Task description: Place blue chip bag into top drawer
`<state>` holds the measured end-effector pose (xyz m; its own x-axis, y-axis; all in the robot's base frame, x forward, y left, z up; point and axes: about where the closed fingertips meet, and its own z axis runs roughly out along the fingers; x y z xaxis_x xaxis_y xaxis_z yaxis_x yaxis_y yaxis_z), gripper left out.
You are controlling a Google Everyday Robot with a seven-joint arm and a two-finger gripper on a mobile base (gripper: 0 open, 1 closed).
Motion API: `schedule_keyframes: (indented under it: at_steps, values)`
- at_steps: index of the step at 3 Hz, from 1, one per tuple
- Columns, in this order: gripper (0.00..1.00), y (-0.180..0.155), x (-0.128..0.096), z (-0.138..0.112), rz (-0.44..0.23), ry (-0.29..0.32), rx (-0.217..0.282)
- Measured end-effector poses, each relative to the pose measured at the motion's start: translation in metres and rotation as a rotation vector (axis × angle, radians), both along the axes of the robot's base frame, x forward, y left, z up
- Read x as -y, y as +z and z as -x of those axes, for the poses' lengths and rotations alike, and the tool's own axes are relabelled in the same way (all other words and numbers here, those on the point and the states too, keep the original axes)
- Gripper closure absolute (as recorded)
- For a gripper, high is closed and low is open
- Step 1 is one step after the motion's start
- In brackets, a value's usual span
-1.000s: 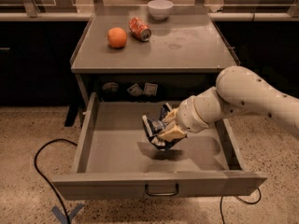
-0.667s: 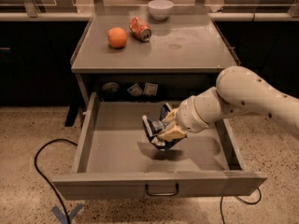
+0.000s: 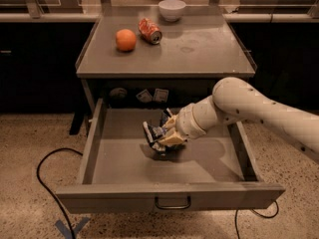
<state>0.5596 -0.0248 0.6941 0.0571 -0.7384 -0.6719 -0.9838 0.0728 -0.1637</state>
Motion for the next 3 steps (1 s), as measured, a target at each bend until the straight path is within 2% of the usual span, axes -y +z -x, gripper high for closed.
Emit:
schedule_keyframes:
  at_steps: [2,3]
  values:
    - [1.0,-0.033,-0.005,-0.01,0.002,-0.005,-0.01]
    - [1.0,-0.061,0.006,-0.001,0.018,0.005,-0.068]
